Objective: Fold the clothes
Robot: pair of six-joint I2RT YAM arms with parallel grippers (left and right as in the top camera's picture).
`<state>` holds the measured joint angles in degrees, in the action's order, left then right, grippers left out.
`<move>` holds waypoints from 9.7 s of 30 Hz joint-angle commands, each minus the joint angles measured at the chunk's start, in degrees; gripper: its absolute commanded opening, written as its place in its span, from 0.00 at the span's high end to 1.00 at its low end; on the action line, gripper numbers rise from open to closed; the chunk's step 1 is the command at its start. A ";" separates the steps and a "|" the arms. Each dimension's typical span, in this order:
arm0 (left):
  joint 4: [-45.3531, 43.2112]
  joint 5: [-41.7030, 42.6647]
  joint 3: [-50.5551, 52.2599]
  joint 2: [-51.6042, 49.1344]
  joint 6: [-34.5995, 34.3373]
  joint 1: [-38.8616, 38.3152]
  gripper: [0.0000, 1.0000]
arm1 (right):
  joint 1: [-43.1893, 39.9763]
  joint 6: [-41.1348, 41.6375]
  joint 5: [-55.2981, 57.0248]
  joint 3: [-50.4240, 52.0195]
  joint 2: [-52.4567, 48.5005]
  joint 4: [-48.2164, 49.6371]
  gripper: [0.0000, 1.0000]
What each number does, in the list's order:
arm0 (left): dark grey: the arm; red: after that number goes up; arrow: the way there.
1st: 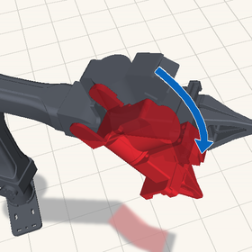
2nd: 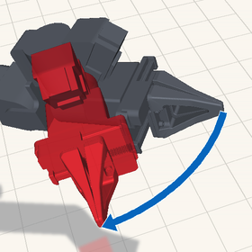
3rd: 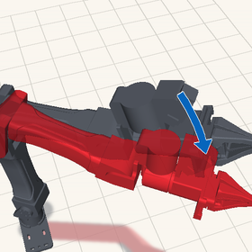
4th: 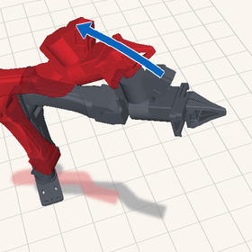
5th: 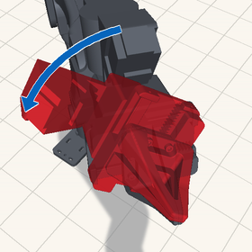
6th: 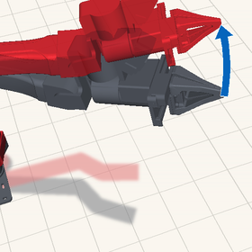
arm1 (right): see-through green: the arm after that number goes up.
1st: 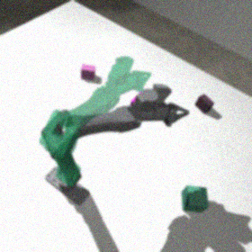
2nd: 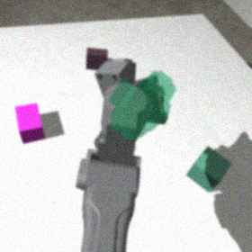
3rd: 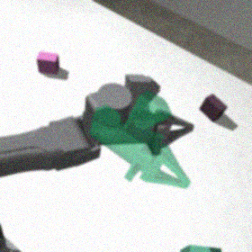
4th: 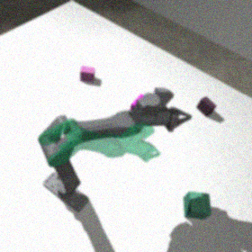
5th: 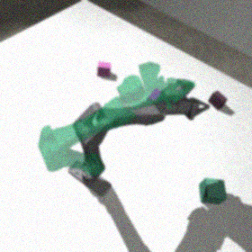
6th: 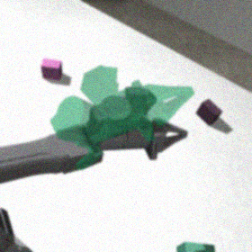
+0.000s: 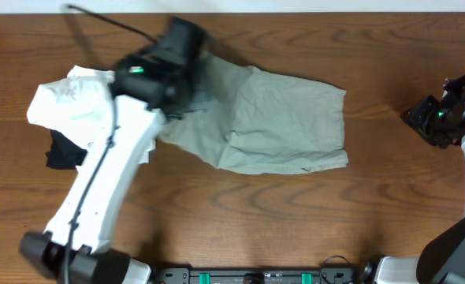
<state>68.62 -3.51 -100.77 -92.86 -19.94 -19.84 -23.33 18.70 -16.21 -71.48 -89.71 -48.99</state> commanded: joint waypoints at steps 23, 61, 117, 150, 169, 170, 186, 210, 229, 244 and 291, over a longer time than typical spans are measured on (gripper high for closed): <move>-1.31 -1.49 -8.96 -12.57 6.32 -6.78 0.94 | 0.52 0.57 0.33 -0.02 0.76 0.28 0.59; -23.87 5.86 -8.66 -25.51 -11.45 -21.14 0.54 | 1.68 0.55 0.35 -0.02 0.76 0.02 0.59; -6.10 6.16 3.34 -33.51 0.22 0.37 0.85 | 42.16 -6.93 -7.34 -0.37 -17.35 38.12 0.86; -10.16 11.78 3.04 -23.82 2.99 0.35 0.65 | 37.64 -12.13 -16.70 -0.72 -9.22 19.08 0.92; -13.73 13.18 9.70 -32.65 4.92 -0.50 0.81 | 40.46 -12.46 10.40 -0.72 -24.20 1.38 0.99; -13.31 13.18 9.70 -32.63 4.92 -0.50 0.81 | 39.93 -12.07 10.45 -0.72 -24.20 0.70 0.99; -14.16 17.59 8.79 -19.37 -3.52 2.84 0.17 | 37.40 -12.61 7.54 -0.72 -24.20 -3.10 0.96; -30.18 30.60 16.33 -30.32 -3.96 -2.25 0.14 | 37.55 -12.59 6.51 -0.72 -24.20 -2.47 0.95; -25.90 25.11 14.19 -19.93 4.11 -4.50 0.94 | 34.97 -12.68 2.91 -2.32 -19.37 -8.39 0.99; -21.40 27.50 11.58 1.97 9.42 17.97 0.94 | 33.53 -14.01 -3.28 -5.77 7.96 -11.04 0.92; -13.92 23.12 11.80 16.09 24.74 46.49 0.94 | 33.51 -13.18 -2.05 -5.75 9.57 -14.93 0.86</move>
<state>55.61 20.67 -89.08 -72.14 -0.73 28.51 9.98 5.43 -18.39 -76.86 -80.23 -63.88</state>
